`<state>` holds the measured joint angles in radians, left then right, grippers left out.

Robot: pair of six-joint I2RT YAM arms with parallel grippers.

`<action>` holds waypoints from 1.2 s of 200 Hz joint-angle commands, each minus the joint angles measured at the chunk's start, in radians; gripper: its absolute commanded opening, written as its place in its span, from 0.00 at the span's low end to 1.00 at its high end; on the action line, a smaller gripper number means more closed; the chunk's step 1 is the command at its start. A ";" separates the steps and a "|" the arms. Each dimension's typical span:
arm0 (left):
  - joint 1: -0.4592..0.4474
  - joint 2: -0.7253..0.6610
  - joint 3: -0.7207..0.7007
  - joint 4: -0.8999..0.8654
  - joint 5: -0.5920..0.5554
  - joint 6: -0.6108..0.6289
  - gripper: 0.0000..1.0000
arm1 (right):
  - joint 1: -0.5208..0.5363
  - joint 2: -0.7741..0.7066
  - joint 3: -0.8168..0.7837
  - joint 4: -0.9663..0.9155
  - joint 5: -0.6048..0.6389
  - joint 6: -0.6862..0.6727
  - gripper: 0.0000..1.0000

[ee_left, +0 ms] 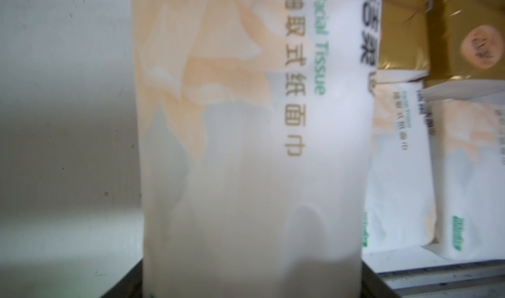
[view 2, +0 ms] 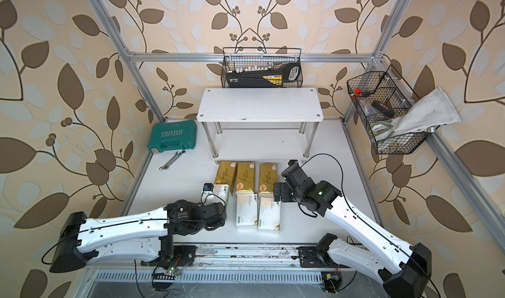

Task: Place the tissue boxes on the shelf by color
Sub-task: Pick up the box of tissues from the center of the board, then place a box of tissues on the shelf.

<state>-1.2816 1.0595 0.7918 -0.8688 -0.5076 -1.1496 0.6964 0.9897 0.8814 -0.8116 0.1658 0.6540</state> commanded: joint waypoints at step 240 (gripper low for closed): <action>0.628 0.778 0.601 0.588 0.118 0.697 0.86 | 0.390 -0.073 -0.339 0.676 0.358 0.050 0.99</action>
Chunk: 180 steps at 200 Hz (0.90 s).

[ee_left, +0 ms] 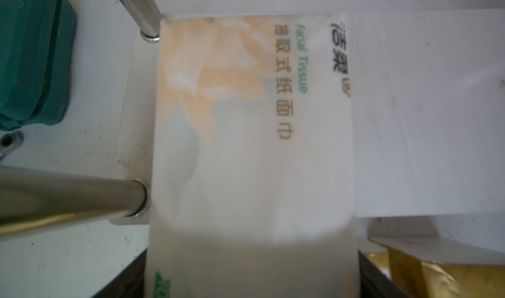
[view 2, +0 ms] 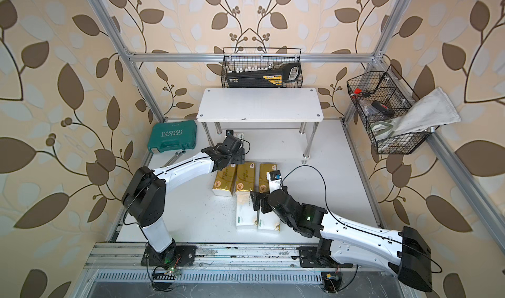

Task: Place the tissue boxes on the shelf by color
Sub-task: Place a box of tissues on the shelf.

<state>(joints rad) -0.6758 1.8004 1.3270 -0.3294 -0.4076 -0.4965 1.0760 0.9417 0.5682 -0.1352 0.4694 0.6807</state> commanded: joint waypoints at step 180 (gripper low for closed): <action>0.070 0.194 0.201 0.048 0.041 0.085 0.99 | 0.011 -0.157 -0.056 -0.177 0.112 0.057 0.99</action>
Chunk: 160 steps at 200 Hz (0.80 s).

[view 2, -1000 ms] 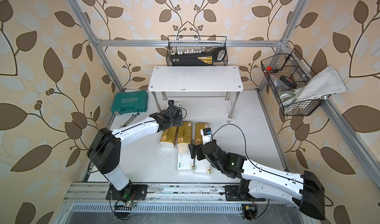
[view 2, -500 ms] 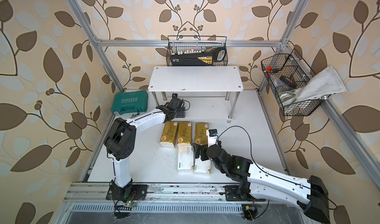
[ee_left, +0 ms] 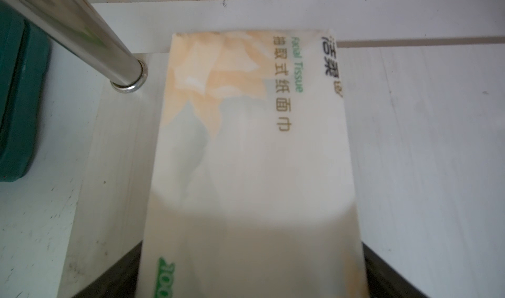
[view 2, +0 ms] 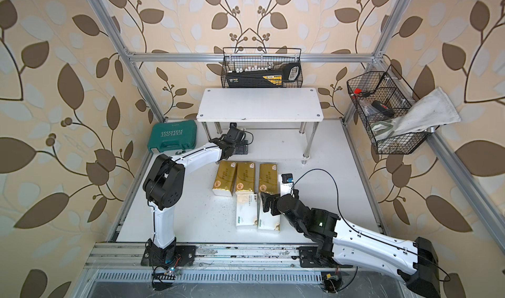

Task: Place the tissue boxes on the shelf by color
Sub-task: Place a box of tissues on the shelf.

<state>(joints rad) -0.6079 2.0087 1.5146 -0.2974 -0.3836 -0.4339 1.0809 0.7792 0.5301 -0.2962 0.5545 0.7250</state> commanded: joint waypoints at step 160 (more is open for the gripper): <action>-0.056 -0.179 -0.140 0.025 0.006 -0.013 0.99 | 0.007 0.022 -0.038 -0.006 0.027 0.016 0.99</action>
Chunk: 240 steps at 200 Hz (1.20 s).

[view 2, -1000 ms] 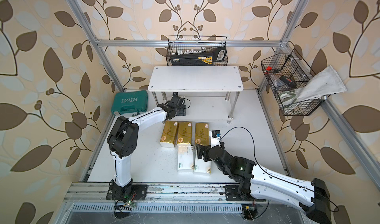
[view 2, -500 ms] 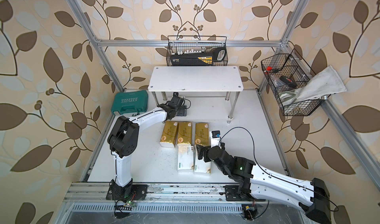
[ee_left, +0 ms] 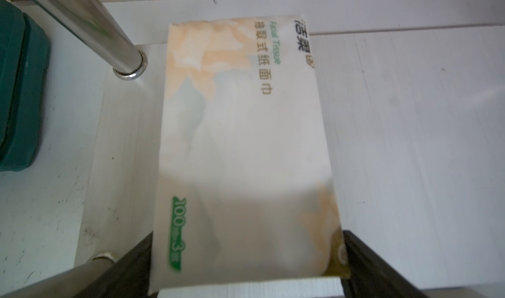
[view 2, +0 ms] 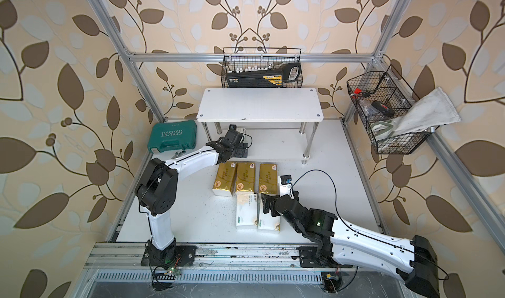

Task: Place the tissue boxes on the shelf by color
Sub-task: Place a box of tissues on the shelf.

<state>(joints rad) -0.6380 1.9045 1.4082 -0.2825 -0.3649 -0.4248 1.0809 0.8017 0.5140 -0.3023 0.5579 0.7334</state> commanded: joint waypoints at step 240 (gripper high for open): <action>-0.092 -0.123 -0.083 0.034 -0.008 -0.006 0.99 | 0.005 0.051 0.008 0.006 0.031 -0.023 0.99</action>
<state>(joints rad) -0.7330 1.7439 1.2743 -0.2829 -0.4030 -0.4500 1.0809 0.8577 0.5011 -0.2886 0.5621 0.7158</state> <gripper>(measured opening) 0.990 0.992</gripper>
